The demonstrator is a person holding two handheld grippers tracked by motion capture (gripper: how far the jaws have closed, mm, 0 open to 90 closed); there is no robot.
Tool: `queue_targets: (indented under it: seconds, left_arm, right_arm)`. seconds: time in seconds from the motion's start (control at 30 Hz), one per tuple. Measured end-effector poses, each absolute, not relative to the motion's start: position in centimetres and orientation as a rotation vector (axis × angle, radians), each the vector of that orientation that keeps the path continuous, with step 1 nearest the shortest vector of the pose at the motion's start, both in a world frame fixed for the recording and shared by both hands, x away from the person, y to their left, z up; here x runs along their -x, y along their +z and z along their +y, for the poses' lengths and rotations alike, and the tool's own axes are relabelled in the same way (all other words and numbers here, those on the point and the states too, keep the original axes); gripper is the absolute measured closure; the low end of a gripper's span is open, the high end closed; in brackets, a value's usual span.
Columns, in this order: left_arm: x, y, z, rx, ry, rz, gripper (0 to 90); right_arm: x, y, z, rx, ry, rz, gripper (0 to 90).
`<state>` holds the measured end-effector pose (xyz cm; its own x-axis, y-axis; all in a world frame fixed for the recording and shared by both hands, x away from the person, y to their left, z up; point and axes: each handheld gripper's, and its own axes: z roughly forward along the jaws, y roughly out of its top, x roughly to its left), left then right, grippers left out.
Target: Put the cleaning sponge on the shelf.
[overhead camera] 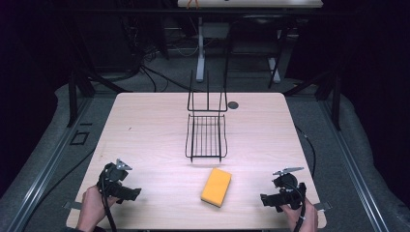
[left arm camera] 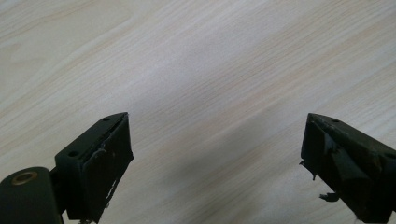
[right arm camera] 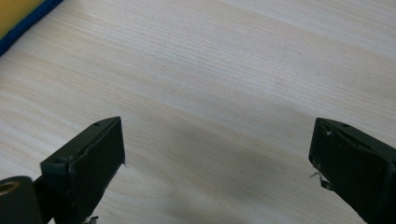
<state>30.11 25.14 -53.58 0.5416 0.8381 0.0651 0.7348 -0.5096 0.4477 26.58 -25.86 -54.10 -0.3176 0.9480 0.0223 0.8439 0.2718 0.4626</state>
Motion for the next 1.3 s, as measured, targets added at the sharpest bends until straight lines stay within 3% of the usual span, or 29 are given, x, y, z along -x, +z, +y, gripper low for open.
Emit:
queue_targets:
  seconds: [0.5, 1.3]
  left_arm:
    - [-29.7, -52.8, 23.5, -2.399, 0.365, 1.265, 5.4]
    - [-28.5, -49.8, 14.6, -2.451, 0.241, 1.010, 0.3]
  right_arm:
    - [-26.8, -54.1, -25.4, -1.620, 0.533, 2.294, 3.4]
    - [-26.8, -54.0, -25.6, -1.632, 0.538, 2.265, 2.9]
